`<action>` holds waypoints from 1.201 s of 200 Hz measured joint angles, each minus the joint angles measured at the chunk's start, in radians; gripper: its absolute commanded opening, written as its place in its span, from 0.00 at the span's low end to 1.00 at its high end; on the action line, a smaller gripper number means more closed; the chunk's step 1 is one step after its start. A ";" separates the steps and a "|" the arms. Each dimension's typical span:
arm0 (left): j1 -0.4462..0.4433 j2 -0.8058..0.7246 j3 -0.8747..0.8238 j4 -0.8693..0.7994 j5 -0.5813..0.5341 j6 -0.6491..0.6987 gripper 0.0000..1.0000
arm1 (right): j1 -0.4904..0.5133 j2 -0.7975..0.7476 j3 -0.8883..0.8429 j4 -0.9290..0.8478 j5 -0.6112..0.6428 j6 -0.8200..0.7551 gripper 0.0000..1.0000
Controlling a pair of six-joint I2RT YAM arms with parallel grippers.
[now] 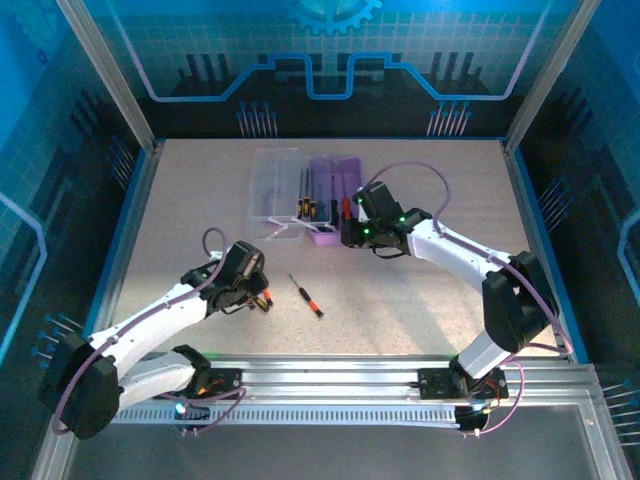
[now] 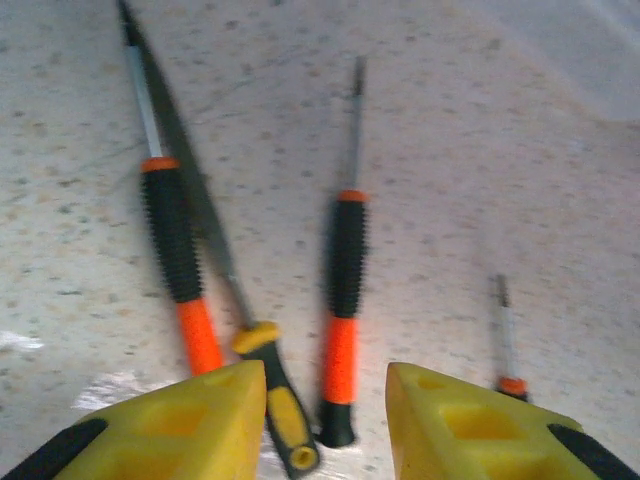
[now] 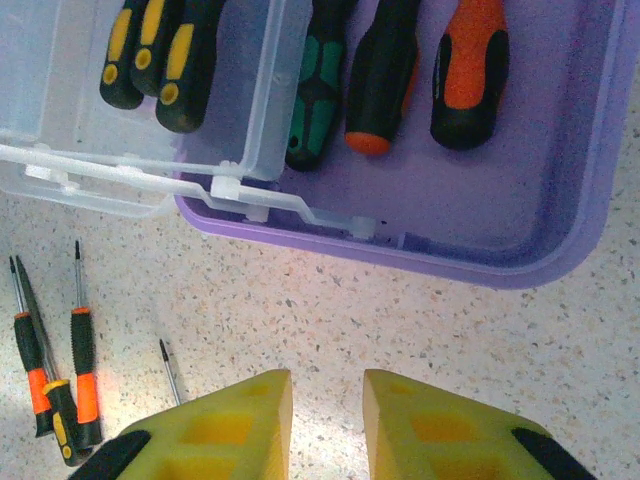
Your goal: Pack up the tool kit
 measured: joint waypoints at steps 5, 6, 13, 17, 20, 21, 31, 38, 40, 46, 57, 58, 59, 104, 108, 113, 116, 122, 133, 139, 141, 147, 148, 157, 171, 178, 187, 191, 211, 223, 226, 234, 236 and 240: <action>-0.010 0.002 0.005 0.000 0.001 -0.003 0.37 | -0.001 0.000 -0.002 0.001 -0.002 0.000 0.26; -0.013 0.002 0.006 0.000 0.002 -0.005 0.37 | -0.001 0.000 -0.002 0.002 -0.003 0.000 0.26; -0.029 0.006 0.009 0.000 0.002 -0.015 0.38 | -0.003 0.000 -0.003 0.003 -0.003 0.000 0.26; -0.039 0.008 0.010 0.000 0.002 -0.023 0.38 | -0.004 0.000 -0.003 0.003 -0.003 -0.001 0.26; -0.044 0.010 0.009 0.000 0.002 -0.027 0.38 | -0.005 0.000 -0.004 0.005 -0.004 -0.001 0.26; -0.046 0.010 0.009 0.000 0.002 -0.029 0.38 | -0.005 0.000 -0.004 0.005 -0.004 -0.002 0.26; -0.064 0.016 0.008 -0.003 0.001 -0.050 0.38 | -0.007 0.000 -0.005 0.006 -0.006 -0.004 0.26; -0.076 0.021 0.007 -0.002 0.001 -0.064 0.38 | -0.009 -0.002 -0.007 0.009 -0.006 -0.006 0.26; -0.079 0.023 0.006 -0.002 0.001 -0.069 0.38 | -0.010 -0.002 -0.008 0.010 -0.007 -0.007 0.26; -0.088 0.027 0.004 -0.002 0.001 -0.079 0.38 | -0.012 -0.004 -0.013 0.014 -0.008 -0.007 0.26; -0.102 0.043 0.001 -0.003 0.001 -0.101 0.38 | -0.017 -0.006 -0.020 0.016 -0.015 -0.007 0.26; -0.103 0.045 0.001 -0.003 0.001 -0.102 0.38 | -0.017 -0.006 -0.021 0.016 -0.014 -0.007 0.26; -0.103 0.046 0.001 -0.003 0.001 -0.103 0.38 | -0.018 -0.006 -0.022 0.017 -0.015 -0.007 0.26; -0.117 0.108 -0.007 0.001 -0.003 -0.158 0.39 | -0.024 -0.011 -0.053 0.032 -0.025 -0.007 0.26; -0.118 0.109 -0.009 0.001 -0.004 -0.161 0.39 | -0.024 -0.013 -0.057 0.033 -0.025 -0.007 0.26; -0.118 0.109 -0.013 0.002 -0.006 -0.166 0.39 | -0.025 -0.016 -0.062 0.036 -0.025 -0.007 0.26; -0.118 0.109 -0.015 0.002 -0.008 -0.169 0.39 | -0.025 -0.017 -0.065 0.036 -0.026 -0.007 0.26; -0.119 0.109 -0.020 0.002 -0.011 -0.176 0.39 | -0.026 -0.019 -0.069 0.037 -0.026 -0.007 0.26; -0.119 0.110 -0.029 0.001 -0.015 -0.181 0.39 | -0.029 -0.023 -0.075 0.040 -0.026 -0.007 0.26; -0.119 0.111 -0.031 0.000 -0.018 -0.183 0.39 | -0.031 -0.025 -0.078 0.039 -0.027 -0.007 0.26; -0.119 0.112 -0.031 0.000 -0.019 -0.183 0.39 | -0.031 -0.026 -0.079 0.040 -0.027 -0.007 0.26; -0.119 0.114 -0.033 0.001 -0.019 -0.184 0.39 | -0.033 -0.028 -0.081 0.042 -0.029 -0.007 0.26; -0.119 0.115 -0.033 0.001 -0.019 -0.184 0.39 | -0.033 -0.029 -0.082 0.042 -0.029 -0.007 0.26; -0.119 0.120 -0.034 0.003 -0.020 -0.184 0.39 | -0.034 -0.031 -0.083 0.042 -0.030 -0.007 0.26; -0.119 0.129 -0.038 0.007 -0.021 -0.183 0.39 | -0.035 -0.033 -0.083 0.044 -0.032 -0.007 0.27; -0.119 0.133 -0.039 0.009 -0.021 -0.183 0.39 | -0.035 -0.034 -0.083 0.046 -0.032 -0.007 0.27; -0.119 0.134 -0.039 0.009 -0.022 -0.183 0.39 | -0.035 -0.035 -0.084 0.047 -0.032 -0.007 0.27; -0.119 0.135 -0.039 0.009 -0.022 -0.182 0.39 | -0.035 -0.035 -0.084 0.048 -0.033 -0.007 0.27; -0.119 0.135 -0.039 0.008 -0.028 -0.180 0.39 | -0.039 -0.035 -0.084 0.049 -0.033 -0.007 0.26; -0.119 0.135 -0.039 0.008 -0.031 -0.180 0.39 | -0.042 -0.035 -0.084 0.050 -0.033 -0.007 0.27; -0.119 0.135 -0.039 0.008 -0.033 -0.180 0.39 | -0.042 -0.035 -0.084 0.050 -0.033 -0.007 0.27; -0.119 0.134 -0.040 0.008 -0.036 -0.180 0.39 | -0.043 -0.035 -0.084 0.050 -0.034 -0.007 0.27; -0.119 0.134 -0.040 0.008 -0.037 -0.180 0.39 | -0.043 -0.035 -0.084 0.050 -0.034 -0.007 0.27; -0.119 0.134 -0.042 0.008 -0.037 -0.180 0.39 | -0.043 -0.035 -0.084 0.050 -0.034 -0.007 0.27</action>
